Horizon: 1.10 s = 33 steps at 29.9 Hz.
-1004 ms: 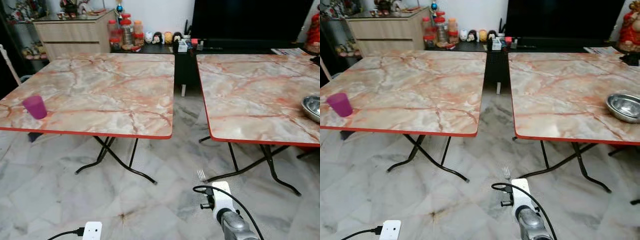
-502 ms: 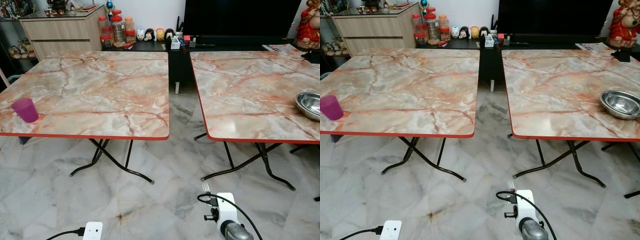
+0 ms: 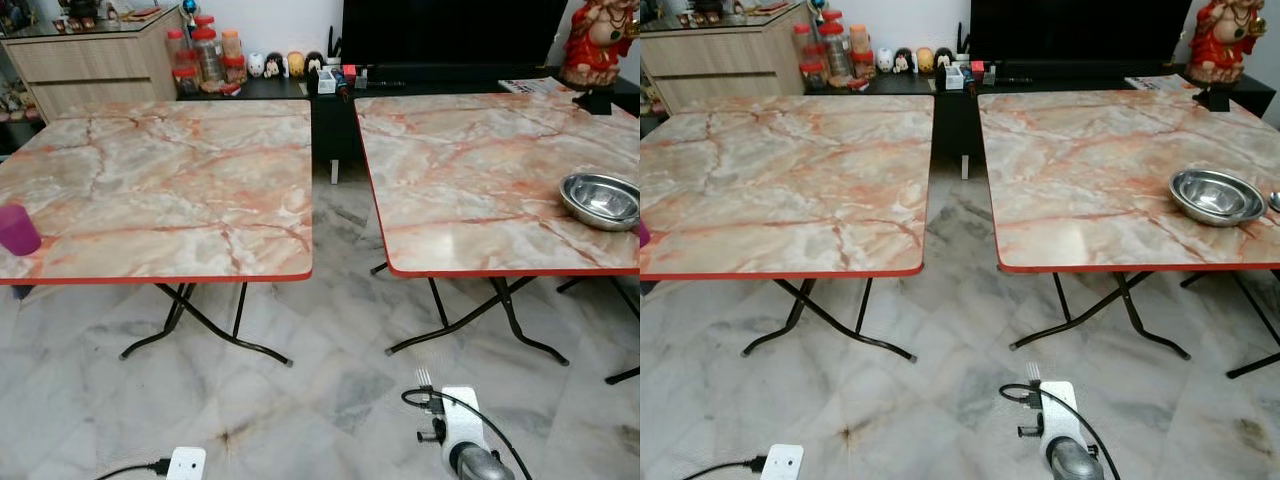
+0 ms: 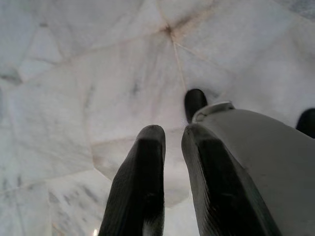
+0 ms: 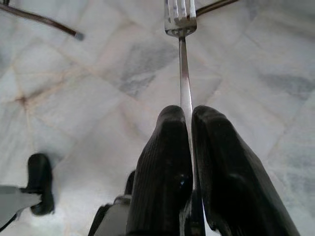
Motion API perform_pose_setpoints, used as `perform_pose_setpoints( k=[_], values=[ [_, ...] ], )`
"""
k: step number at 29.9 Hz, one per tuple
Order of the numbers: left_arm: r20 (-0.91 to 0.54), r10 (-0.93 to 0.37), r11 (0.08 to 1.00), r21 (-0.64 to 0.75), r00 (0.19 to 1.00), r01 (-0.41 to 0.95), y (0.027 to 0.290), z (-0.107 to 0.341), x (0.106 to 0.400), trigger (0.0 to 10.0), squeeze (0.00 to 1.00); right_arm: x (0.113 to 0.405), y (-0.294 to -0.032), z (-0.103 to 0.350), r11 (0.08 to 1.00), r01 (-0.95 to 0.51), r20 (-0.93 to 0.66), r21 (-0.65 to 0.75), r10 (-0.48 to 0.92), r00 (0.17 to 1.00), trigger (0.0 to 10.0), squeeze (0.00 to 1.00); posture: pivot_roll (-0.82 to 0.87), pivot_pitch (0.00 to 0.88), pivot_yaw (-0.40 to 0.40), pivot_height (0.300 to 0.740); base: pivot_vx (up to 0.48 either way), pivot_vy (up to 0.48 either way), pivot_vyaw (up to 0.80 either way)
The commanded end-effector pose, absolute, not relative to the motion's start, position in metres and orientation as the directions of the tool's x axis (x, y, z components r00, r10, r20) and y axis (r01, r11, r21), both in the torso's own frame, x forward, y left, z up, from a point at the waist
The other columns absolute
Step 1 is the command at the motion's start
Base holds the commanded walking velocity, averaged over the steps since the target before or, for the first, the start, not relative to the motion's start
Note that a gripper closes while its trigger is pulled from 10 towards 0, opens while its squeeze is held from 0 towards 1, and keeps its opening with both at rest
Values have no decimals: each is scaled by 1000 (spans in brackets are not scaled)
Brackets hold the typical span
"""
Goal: Setting the table
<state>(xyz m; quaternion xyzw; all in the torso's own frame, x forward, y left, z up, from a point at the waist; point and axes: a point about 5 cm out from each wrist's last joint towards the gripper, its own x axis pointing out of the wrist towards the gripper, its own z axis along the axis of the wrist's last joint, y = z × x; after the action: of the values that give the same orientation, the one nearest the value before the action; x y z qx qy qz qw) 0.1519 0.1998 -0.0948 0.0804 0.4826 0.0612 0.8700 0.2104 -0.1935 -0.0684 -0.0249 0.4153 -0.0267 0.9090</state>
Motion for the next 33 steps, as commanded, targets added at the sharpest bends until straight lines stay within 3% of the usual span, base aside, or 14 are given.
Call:
perform_pose_setpoints(
  k=[1,25,33],
  values=[
    [-844,193,977,211,501,-20,202,-97,146,10000,0,217,-191,-65,998,31,-743,-57,-64,666,10000,0,-4,0,3,732,244,-277,0],
    [-850,200,975,220,488,-15,203,-98,145,10000,0,219,-187,-65,998,10,-752,-67,-57,657,10000,0,-4,0,2,732,323,-288,0],
    [-848,193,977,213,493,-16,203,-97,145,10000,0,213,-190,-69,996,51,-779,-75,-90,621,10000,0,-2,0,1,732,348,-327,0]
  ],
)
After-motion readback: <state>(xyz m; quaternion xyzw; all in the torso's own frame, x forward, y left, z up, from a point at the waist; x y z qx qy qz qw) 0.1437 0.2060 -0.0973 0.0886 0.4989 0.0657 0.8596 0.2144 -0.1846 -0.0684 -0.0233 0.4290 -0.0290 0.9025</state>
